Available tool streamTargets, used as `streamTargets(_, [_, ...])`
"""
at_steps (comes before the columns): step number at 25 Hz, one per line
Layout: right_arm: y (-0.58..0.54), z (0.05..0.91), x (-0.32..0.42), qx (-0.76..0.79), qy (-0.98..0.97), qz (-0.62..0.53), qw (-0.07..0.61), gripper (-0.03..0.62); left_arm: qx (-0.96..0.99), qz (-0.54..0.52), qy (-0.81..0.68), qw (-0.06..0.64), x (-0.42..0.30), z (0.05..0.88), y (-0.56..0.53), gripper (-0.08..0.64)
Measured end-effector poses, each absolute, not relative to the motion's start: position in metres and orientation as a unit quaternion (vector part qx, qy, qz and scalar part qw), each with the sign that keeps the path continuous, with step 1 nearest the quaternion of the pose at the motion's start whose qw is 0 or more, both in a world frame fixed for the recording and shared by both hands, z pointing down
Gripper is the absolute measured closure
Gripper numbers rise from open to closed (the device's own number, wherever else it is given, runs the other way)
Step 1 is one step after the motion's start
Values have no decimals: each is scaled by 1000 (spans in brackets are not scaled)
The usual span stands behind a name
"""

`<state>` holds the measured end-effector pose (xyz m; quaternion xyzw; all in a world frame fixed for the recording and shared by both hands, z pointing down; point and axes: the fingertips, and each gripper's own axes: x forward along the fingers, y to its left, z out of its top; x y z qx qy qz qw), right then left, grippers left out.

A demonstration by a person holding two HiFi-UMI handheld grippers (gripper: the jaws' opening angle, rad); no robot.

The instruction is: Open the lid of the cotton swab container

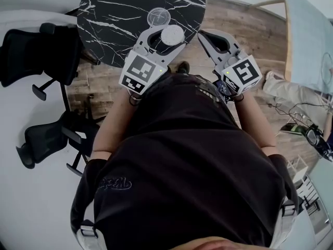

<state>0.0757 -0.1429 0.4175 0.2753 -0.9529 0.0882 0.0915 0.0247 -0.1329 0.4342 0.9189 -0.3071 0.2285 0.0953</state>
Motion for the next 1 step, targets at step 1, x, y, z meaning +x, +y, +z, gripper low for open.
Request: streamTargets(1, [-143,417,75,275,-953,88,92,570,919,229,-307,95,25,434,-133,303])
